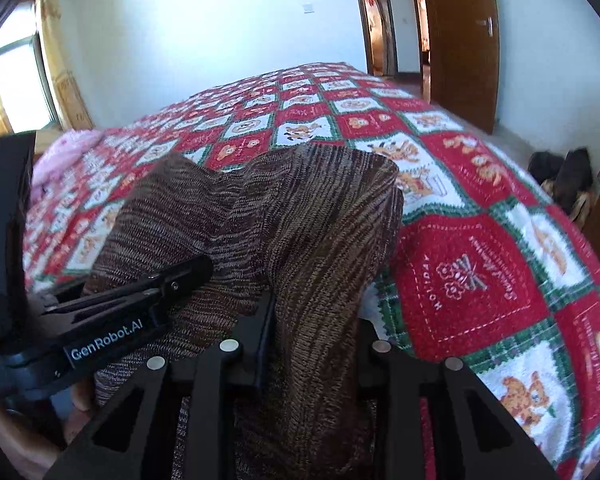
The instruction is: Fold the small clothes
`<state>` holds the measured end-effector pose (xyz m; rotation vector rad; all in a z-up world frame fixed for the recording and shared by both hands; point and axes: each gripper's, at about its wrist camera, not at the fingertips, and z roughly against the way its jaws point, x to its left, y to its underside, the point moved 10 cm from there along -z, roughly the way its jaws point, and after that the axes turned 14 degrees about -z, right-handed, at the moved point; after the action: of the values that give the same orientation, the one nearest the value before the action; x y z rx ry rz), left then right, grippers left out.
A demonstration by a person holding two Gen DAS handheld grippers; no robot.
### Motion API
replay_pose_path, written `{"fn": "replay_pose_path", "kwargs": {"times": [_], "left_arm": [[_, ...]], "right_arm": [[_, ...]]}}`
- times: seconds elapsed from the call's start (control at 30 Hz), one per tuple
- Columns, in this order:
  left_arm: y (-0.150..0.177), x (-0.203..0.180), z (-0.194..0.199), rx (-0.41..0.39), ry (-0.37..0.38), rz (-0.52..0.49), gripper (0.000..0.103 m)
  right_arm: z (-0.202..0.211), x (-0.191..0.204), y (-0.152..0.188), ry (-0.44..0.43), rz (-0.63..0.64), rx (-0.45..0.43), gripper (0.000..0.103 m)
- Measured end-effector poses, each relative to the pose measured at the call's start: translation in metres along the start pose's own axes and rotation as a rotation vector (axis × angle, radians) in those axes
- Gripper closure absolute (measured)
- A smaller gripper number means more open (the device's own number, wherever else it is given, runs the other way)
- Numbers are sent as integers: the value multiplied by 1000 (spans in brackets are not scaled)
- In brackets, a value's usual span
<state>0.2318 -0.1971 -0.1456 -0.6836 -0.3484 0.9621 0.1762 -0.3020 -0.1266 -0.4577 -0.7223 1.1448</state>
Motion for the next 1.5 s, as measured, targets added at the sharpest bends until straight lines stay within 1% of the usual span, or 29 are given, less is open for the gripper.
{"fn": "replay_pose_path", "kwargs": {"times": [0.07,0.1,0.2,0.3,0.43,0.5,0.7,0.83,0.97,1.1,1.2,1.5], "left_arm": [[2,1,6,14,11,9,63],[2,1,9,22,16,14,64],[5,0,25,34,-8,4,64],[8,-3,51,4,-36,-15,64],[12,-7,82,-37,-74,-60,64],[15,-10,95,-45,-82,-76,64],[32,-14,129,-44,-67,-80,64],[40,-21,145,-52,-63,-99,64],[49,-35,160,-69,-60,-138,64],[57,-46,167,-71,-37,-144,64],[63,-52,171,-69,-21,-143,64],[88,-65,181,-59,-9,-156,64]], "right_arm": [[7,4,0,31,24,-10,76],[14,9,-1,40,39,-22,76],[40,27,-5,40,80,-54,77],[65,41,-5,50,102,-79,77],[97,50,0,21,68,-96,78],[109,54,5,15,57,-102,78],[150,64,23,-20,22,-120,78],[171,64,39,-22,10,-131,79],[194,58,56,-29,-34,-150,79],[212,51,67,-15,-52,-167,79],[223,46,76,3,-52,-177,79],[241,41,101,14,-58,-179,79]]}}
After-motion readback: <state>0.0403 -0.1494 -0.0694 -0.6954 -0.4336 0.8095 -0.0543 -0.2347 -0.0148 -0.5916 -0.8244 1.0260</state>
